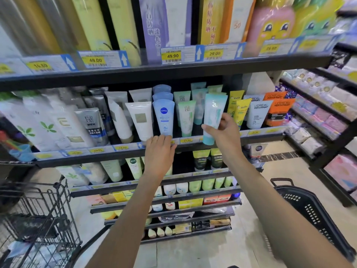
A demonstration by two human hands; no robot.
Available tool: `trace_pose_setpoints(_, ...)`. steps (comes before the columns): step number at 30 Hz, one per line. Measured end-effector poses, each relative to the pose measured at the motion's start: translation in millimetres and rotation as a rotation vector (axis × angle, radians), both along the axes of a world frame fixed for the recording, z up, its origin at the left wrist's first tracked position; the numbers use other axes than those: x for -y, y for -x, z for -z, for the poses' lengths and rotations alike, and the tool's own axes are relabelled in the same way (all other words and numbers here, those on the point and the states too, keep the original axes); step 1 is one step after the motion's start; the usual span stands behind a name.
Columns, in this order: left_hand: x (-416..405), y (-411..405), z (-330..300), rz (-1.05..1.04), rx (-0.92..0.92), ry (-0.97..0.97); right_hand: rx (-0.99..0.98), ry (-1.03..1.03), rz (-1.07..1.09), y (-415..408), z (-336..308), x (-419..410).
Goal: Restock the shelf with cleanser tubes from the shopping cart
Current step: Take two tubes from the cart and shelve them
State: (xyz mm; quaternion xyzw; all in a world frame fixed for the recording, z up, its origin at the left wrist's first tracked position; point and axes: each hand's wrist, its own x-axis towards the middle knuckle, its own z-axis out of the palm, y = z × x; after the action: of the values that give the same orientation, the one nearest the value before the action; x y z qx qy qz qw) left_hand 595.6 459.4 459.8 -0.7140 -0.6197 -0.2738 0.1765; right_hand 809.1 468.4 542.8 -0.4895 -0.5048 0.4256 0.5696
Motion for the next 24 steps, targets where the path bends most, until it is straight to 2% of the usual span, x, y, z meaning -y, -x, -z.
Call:
trace_pose_setpoints(6, 2, -1, 0, -0.002, 0.022, -0.018, 0.186, -0.054, 0.096, 6, -5, -30)
trace_pose_setpoints(24, -1, 1, 6, 0.014, 0.042, -0.097, 0.705, 0.019, 0.102, 1, 22, -63)
